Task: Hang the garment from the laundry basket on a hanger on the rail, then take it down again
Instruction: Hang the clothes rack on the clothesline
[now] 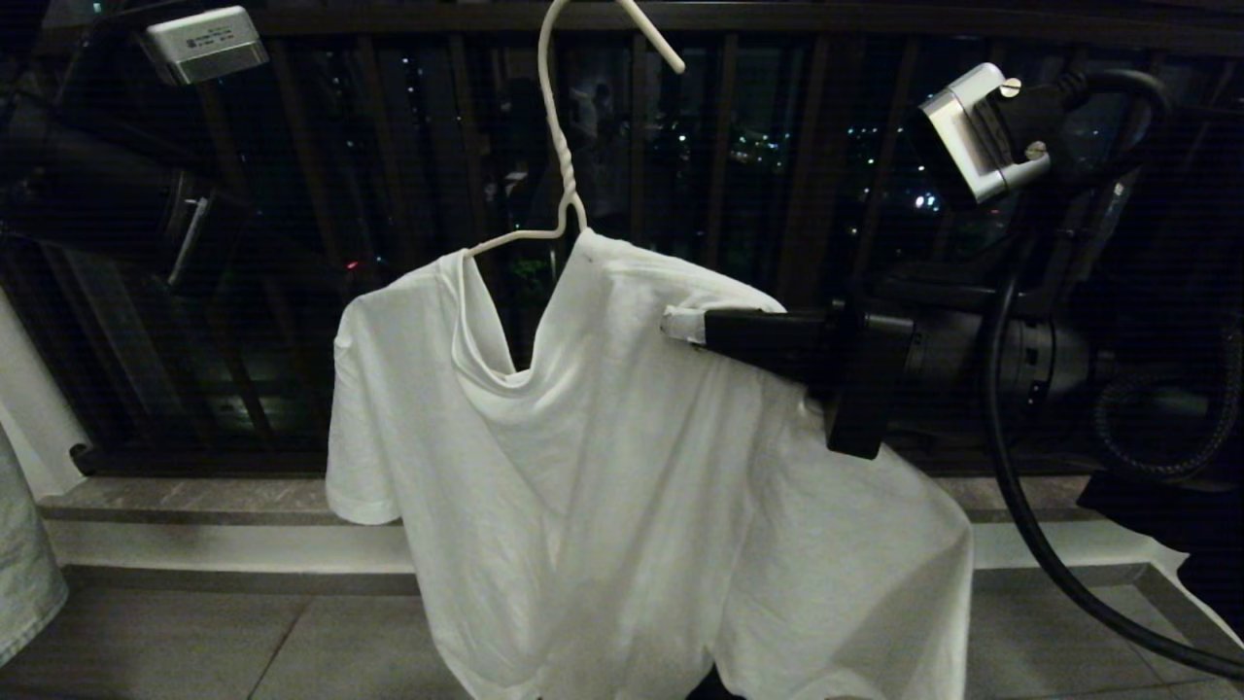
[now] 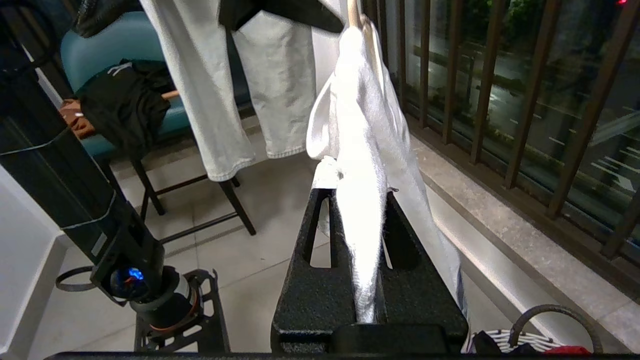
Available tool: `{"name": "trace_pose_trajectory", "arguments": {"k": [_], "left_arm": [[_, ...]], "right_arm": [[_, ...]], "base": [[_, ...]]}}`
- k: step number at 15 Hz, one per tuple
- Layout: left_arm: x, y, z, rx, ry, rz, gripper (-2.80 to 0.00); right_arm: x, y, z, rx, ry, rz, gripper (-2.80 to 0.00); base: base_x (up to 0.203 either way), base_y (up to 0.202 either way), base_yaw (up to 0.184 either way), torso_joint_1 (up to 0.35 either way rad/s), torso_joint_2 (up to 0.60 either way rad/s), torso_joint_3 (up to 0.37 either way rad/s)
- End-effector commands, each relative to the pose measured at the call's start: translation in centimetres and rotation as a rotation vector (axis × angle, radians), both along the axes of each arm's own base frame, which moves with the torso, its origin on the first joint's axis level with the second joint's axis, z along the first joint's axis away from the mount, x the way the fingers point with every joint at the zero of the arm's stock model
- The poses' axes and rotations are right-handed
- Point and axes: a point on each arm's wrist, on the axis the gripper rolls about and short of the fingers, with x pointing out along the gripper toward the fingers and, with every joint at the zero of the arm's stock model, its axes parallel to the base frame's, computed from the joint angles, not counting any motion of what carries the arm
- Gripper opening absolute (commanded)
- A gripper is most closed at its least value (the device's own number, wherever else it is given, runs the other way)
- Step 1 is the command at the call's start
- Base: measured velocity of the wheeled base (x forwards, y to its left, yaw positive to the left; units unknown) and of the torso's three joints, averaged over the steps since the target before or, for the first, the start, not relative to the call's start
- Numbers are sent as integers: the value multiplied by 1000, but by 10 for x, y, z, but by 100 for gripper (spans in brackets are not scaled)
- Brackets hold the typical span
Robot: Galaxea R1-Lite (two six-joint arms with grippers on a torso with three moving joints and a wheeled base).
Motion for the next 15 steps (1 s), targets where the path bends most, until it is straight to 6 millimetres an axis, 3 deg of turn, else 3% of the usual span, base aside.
{"name": "trace_pose_trajectory", "arguments": {"k": [1, 5, 6, 10, 15], "left_arm": [[7, 16, -8, 74, -51, -110, -280], [28, 25, -20, 79, -92, -243, -280], [34, 24, -23, 82, -108, -270, 0], [41, 15, -18, 25, -203, -371, 0], [42, -5, -21, 5, -193, -455, 0]], "right_arm": [[-1, 0, 1, 4, -4, 4, -280], [-2, -1, 2, 7, -9, 9, -280], [-2, -1, 2, 5, -6, 11, -280], [-2, -1, 2, 5, -8, 10, -280], [-2, -1, 3, 6, -10, 7, -280]], "base": [[0, 0, 0, 0, 0, 0], [0, 0, 0, 0, 0, 0], [0, 0, 0, 0, 0, 0], [0, 0, 0, 0, 0, 0], [0, 0, 0, 0, 0, 0]]}}
